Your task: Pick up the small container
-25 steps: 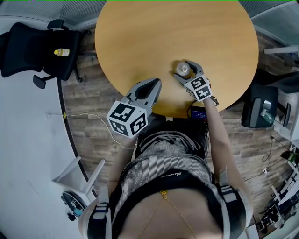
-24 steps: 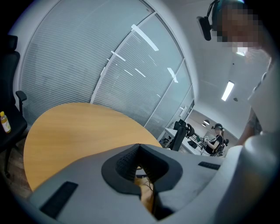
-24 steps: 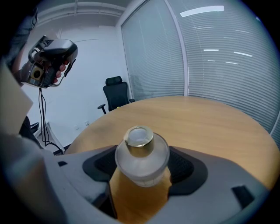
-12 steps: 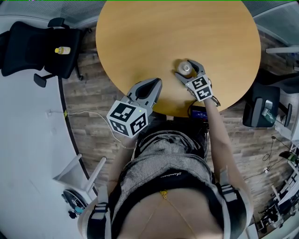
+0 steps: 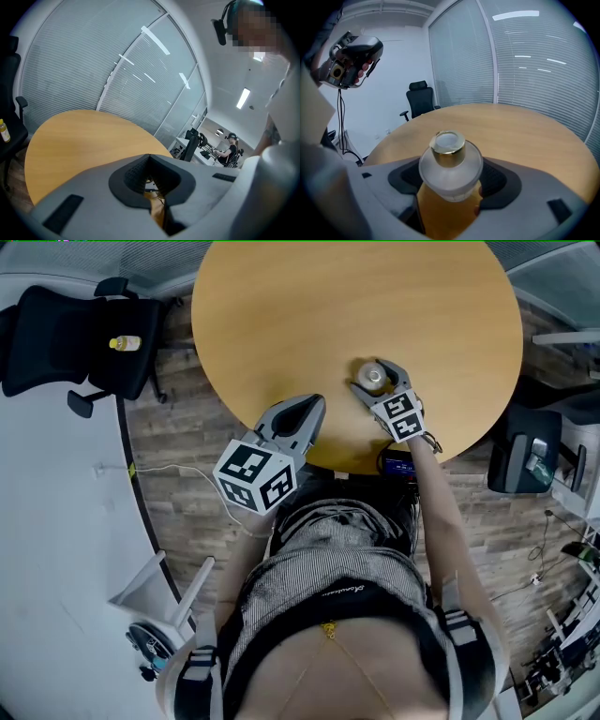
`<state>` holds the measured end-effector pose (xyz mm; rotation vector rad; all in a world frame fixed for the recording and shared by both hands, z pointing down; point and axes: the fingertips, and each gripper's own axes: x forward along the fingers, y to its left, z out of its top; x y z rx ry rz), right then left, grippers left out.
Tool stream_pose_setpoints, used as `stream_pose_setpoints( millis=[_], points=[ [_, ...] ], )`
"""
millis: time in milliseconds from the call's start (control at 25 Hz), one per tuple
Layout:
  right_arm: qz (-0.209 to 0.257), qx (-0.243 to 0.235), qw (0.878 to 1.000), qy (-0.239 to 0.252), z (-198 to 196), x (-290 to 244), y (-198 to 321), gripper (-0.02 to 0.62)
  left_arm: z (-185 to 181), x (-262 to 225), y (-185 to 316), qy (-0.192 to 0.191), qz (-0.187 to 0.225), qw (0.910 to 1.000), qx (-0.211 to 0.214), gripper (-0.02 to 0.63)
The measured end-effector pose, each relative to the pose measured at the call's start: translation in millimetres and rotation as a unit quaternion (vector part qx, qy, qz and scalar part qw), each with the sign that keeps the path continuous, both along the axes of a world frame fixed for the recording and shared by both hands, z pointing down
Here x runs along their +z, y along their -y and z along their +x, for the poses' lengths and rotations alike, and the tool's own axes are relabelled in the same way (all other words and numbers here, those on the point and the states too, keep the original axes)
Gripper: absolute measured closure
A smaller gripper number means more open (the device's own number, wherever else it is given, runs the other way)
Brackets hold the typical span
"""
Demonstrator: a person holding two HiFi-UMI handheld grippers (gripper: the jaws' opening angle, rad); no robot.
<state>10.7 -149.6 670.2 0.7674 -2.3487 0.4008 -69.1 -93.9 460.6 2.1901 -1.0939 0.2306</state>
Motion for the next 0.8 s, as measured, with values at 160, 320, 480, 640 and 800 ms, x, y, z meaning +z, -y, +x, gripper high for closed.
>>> stream_pose_setpoints(
  millis=[160,320,480,640,800],
  points=[
    [0.004,0.001,1.0,-0.003,-0.8,-0.4,0.9,0.255,2.3,-1.6,1.7,-0.002,0.004,1.0,0.001,0.6],
    [0.007,0.002,1.0,-0.005,-1.5,-0.1,1.1,0.255,2.8,-3.6,2.0,-0.004,0.006,1.0,0.003,0.6],
    [0.006,-0.001,1.0,-0.002,-2.2,-0.2,0.3,0.255,5.2,-6.5,0.9,-0.007,0.01,0.9999,0.005,0.6],
    [0.005,-0.007,1.0,-0.004,-1.0,0.6,-0.3,0.255,9.8,-7.8,0.0,-0.008,0.009,0.9999,0.008,0.6],
    [0.003,-0.015,1.0,-0.008,0.5,-0.1,-1.1,0.255,15.7,-8.9,-2.0,-0.012,0.009,0.9998,0.011,0.6]
  ],
)
